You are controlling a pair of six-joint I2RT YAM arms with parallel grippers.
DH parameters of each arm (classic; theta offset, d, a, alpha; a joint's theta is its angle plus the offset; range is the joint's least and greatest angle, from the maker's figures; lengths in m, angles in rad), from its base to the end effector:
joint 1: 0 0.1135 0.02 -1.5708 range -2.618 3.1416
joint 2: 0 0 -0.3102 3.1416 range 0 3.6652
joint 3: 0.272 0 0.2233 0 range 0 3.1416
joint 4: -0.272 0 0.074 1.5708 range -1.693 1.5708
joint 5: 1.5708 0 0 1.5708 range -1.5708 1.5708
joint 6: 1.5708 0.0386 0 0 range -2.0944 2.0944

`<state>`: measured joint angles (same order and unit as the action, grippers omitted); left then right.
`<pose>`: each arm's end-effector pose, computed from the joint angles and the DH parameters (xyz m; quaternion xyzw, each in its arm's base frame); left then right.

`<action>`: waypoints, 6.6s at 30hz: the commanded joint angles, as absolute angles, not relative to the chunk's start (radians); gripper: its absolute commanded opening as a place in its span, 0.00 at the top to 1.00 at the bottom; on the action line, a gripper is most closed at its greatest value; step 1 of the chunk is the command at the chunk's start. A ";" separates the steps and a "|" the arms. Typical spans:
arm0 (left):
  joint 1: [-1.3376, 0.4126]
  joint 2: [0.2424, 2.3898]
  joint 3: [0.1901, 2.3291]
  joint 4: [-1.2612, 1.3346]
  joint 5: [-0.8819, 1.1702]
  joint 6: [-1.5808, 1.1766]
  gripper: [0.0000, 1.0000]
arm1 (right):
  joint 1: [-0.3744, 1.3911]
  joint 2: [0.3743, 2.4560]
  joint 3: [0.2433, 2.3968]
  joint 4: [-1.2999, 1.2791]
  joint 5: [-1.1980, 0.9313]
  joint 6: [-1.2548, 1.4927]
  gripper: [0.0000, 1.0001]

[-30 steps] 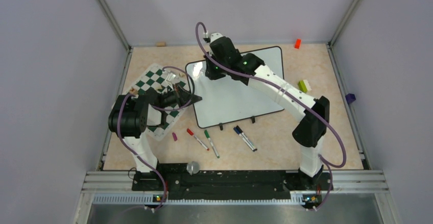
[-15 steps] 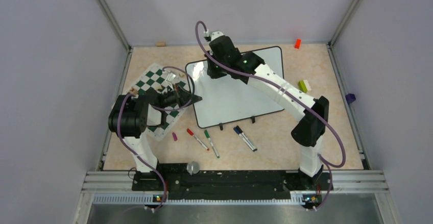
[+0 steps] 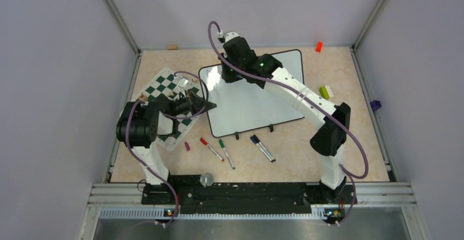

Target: Write a sentence on the whiteboard

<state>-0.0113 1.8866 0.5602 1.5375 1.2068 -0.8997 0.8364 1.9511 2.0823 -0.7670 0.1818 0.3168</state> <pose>0.3120 -0.0396 0.2326 0.1760 0.6571 -0.6021 0.4181 0.2938 0.3149 0.4227 -0.1888 0.8697 0.1767 0.4204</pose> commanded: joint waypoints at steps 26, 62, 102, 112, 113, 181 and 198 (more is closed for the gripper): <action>-0.015 1.841 0.534 1.620 1.265 -0.851 1.00 | 0.833 1.939 2.055 -0.775 0.185 0.318 1.00; -0.014 1.838 0.532 1.619 1.260 -0.848 1.00 | 0.778 1.689 1.794 -0.615 0.150 0.325 1.00; -0.021 1.858 0.555 1.620 1.277 -0.836 1.00 | 0.821 1.822 1.869 -0.596 0.151 0.333 1.00; -0.020 1.854 0.550 1.620 1.277 -0.833 1.00 | 0.817 1.842 1.898 -0.650 0.205 0.343 1.00; -0.020 1.854 0.550 1.620 1.278 -0.834 1.00 | 0.817 1.842 1.901 -0.655 0.214 0.344 1.00; -0.020 1.857 0.554 1.620 1.277 -0.835 1.00 | 0.780 1.815 1.938 -0.724 0.230 0.341 1.00; -0.021 1.866 0.561 1.620 1.275 -0.819 1.00 | 0.725 1.703 1.850 -0.657 0.192 0.321 1.00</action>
<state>-0.0143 1.8690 0.5480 1.5192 1.2087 -0.8711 0.7372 1.7664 1.8774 -0.7086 0.1898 0.3397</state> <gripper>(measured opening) 0.100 0.093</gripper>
